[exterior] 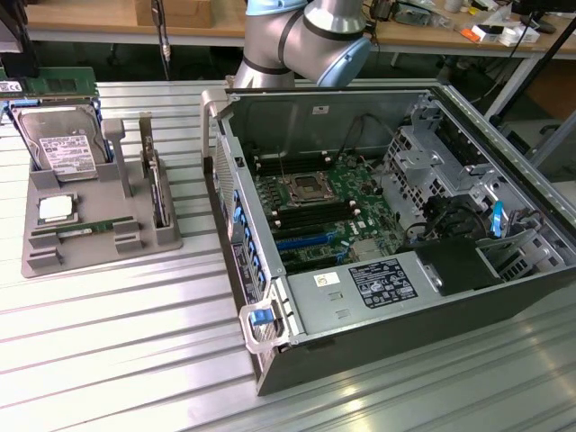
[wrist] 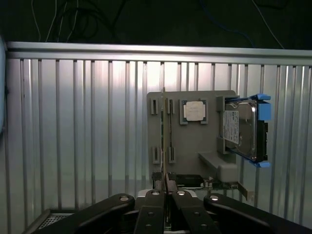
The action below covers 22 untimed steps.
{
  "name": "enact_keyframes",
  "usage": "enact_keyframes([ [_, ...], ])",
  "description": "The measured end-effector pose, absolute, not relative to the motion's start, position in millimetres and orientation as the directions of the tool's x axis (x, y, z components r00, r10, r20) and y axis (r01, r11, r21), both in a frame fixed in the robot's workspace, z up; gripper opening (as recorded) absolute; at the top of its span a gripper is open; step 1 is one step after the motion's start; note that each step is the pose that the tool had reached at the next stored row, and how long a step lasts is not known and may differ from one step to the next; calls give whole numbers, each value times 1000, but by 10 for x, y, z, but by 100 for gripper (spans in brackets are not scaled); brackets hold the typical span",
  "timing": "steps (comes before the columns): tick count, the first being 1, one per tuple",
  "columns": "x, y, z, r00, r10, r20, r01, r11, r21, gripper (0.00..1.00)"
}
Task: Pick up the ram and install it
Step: 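Pick up the ram and move it above insertion slot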
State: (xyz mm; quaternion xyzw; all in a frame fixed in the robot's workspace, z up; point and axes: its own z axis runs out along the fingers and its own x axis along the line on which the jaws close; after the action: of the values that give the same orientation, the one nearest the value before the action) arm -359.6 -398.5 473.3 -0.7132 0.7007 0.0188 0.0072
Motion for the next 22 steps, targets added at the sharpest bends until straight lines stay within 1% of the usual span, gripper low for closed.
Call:
enact_keyframes([
  [11,-3119,-3985,4715,17,-999,-37,-1000,-18,21,12],
  [22,-2716,-3985,4485,17,-999,-37,-1000,-18,24,12],
])
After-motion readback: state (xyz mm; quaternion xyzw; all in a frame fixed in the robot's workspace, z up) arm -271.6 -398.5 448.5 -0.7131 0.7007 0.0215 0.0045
